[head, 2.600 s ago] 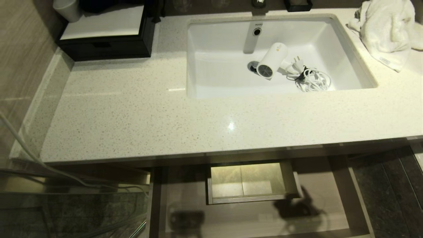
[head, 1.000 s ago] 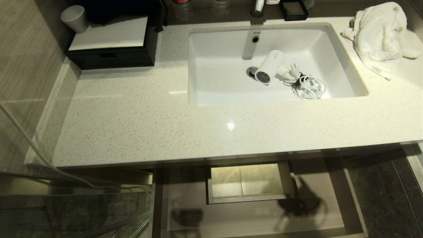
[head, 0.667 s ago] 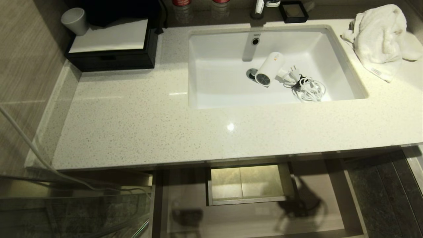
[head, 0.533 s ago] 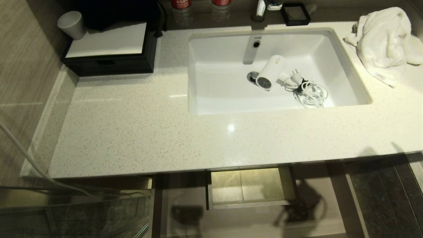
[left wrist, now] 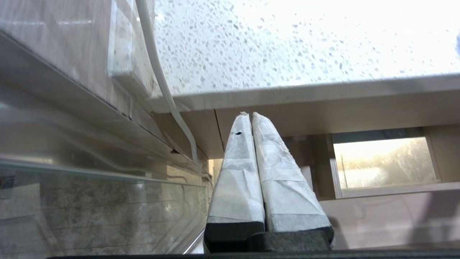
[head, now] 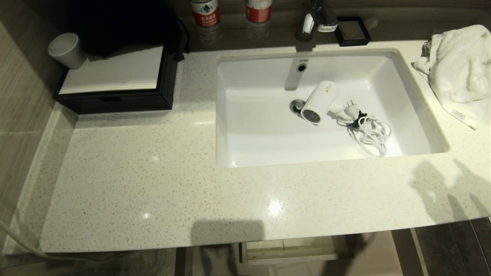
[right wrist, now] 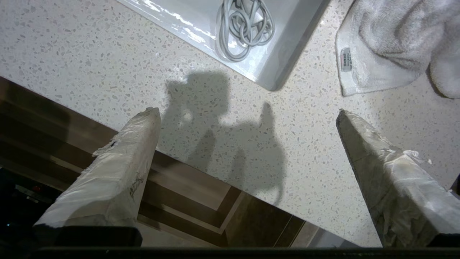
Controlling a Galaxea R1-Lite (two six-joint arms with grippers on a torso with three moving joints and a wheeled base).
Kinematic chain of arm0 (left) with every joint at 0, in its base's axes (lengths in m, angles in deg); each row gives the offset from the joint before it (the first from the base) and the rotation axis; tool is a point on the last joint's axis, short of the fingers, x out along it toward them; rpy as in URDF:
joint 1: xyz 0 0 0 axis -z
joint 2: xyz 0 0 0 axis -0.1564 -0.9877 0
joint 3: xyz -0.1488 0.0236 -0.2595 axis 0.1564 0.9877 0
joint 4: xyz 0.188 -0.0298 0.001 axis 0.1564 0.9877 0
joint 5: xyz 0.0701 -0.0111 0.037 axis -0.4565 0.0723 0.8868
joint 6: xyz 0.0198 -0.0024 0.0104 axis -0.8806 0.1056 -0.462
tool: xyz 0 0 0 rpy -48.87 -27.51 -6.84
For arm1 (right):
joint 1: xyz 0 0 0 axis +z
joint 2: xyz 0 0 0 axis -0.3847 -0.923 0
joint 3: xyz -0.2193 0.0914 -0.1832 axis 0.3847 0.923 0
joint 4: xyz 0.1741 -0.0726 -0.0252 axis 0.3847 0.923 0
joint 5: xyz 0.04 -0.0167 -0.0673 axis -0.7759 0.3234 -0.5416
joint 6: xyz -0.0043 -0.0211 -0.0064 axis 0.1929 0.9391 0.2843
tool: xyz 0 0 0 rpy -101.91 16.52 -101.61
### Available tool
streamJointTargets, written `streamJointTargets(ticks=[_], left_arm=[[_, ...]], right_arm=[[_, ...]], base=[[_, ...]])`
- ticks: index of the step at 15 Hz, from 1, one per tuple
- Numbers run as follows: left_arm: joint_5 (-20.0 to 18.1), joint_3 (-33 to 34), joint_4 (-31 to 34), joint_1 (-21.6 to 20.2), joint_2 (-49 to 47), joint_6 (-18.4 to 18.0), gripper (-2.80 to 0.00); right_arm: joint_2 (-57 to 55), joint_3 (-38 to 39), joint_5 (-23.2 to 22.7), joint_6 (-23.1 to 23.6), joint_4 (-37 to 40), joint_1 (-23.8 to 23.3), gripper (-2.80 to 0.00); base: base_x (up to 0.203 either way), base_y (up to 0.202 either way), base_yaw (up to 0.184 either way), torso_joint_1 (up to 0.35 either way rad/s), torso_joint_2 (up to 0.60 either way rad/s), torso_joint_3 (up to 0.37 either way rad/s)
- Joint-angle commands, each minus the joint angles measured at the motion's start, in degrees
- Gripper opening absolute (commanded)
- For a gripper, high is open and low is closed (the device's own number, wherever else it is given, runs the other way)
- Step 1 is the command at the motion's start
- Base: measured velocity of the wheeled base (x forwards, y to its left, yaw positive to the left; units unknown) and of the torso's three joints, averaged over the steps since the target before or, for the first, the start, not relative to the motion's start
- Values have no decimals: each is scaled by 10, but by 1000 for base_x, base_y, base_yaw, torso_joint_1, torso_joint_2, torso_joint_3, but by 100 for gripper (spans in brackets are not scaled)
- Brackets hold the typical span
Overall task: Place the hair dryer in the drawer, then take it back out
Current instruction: Pick up the hairdryer
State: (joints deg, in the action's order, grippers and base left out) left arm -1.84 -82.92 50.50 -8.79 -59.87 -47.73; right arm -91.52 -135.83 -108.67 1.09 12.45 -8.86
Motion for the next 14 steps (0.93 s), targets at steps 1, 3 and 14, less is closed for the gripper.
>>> streamJointTargets(ticks=[1, 3, 14], left_arm=[[0, 1, 0, 0, 0, 0, -280], [0, 0, 0, 0, 0, 0, -280], [0, 0, 0, 0, 0, 0, -280]], right_arm=[[-9, -8, 0, 6, 10, 4, 0], [-43, -45, 1, 7, 34, 18, 0], [-368, -401, -17, 86, 276, 162, 0]], base=[[0, 0, 0, 150, -123, 7], [0, 0, 0, 64, -69, 7], [0, 0, 0, 2, -3, 0]])
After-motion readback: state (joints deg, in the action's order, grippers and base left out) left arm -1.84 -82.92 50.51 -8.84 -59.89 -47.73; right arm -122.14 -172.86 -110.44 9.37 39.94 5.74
